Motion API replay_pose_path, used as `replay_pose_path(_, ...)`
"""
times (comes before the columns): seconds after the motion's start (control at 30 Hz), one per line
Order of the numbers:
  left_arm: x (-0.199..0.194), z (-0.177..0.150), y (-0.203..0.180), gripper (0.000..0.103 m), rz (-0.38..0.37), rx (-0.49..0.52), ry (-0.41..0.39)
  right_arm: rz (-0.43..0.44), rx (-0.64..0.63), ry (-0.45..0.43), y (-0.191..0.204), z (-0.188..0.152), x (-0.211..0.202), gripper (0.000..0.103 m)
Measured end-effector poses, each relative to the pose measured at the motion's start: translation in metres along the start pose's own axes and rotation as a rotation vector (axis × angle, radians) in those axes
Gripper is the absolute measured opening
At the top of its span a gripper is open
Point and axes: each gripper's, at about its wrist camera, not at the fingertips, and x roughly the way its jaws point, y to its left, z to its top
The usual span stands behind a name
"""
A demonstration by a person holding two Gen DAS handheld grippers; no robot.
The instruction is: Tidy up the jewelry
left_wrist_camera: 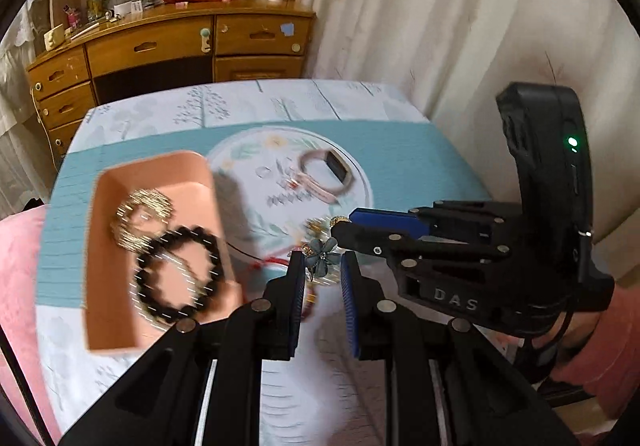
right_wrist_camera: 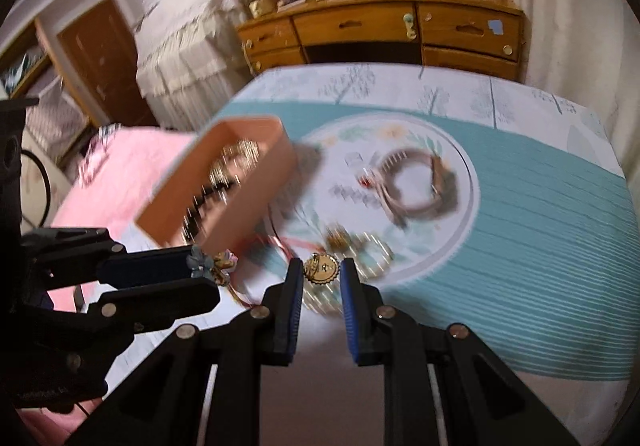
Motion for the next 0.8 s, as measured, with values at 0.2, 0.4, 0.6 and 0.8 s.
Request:
replay_pose_path(0.2,-0.021,0.016,0.050,0.016,0.014,-0.011,-0.034,0.039,0.027,-0.081,0.039,0.024,0.004,0.019)
replay_pose_path(0.4,-0.025,0.021,0.094,0.016,0.026,-0.081,-0.023,0.082,0.021,-0.104,0.074,0.039,0.020,0.019)
replay_pose_path(0.6,-0.027,0.022,0.120,0.017,-0.037,-0.197,-0.027,0.065,-0.009,-0.082,0.096,0.043,0.032,0.019)
replay_pose_path(0.8,-0.022,0.019,0.128,0.038,-0.005,-0.205,-0.005,0.059,0.030,-0.059,0.092,0.039,0.038,0.023)
